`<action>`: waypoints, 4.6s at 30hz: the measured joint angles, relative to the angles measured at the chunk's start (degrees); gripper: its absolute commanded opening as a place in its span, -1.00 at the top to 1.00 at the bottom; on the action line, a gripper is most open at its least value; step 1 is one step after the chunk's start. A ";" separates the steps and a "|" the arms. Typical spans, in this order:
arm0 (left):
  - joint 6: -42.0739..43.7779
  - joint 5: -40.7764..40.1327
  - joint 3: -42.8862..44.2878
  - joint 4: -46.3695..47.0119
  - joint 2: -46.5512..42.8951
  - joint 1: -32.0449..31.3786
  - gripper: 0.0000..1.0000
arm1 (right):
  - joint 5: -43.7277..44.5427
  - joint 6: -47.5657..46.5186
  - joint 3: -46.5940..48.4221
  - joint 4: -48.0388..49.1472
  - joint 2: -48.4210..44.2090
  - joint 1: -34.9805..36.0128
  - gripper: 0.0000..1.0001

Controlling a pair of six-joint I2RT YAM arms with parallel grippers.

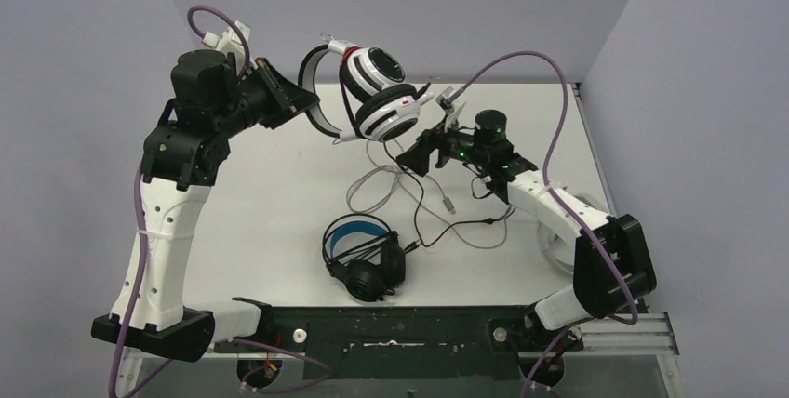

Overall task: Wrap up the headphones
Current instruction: Wrap the headphones cable around the headphones.

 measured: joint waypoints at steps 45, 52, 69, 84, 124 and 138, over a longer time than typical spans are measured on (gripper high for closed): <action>0.90 -37.68 2.89 14.43 7.02 -3.78 1.00 | 18.12 5.86 -7.87 2.45 -7.78 18.45 1.00; 9.03 -52.24 -2.12 19.89 6.75 -11.10 1.00 | 27.04 -0.42 -0.50 -16.11 -13.88 27.89 1.00; 47.17 -57.31 -13.29 19.63 13.07 -29.24 1.00 | 50.45 -17.00 30.97 -49.53 -13.46 30.21 0.86; 47.78 -38.95 -19.74 11.58 -0.02 -32.26 1.00 | 47.87 -29.31 28.35 -50.07 -11.87 19.06 0.70; 8.79 -9.73 -1.88 -2.73 0.44 -8.94 1.00 | -7.45 9.07 -4.92 2.54 -7.41 -5.25 -0.94; 7.48 -8.61 -1.20 -2.75 0.81 -8.33 1.00 | -10.29 17.38 3.30 19.47 -1.42 -0.55 -0.69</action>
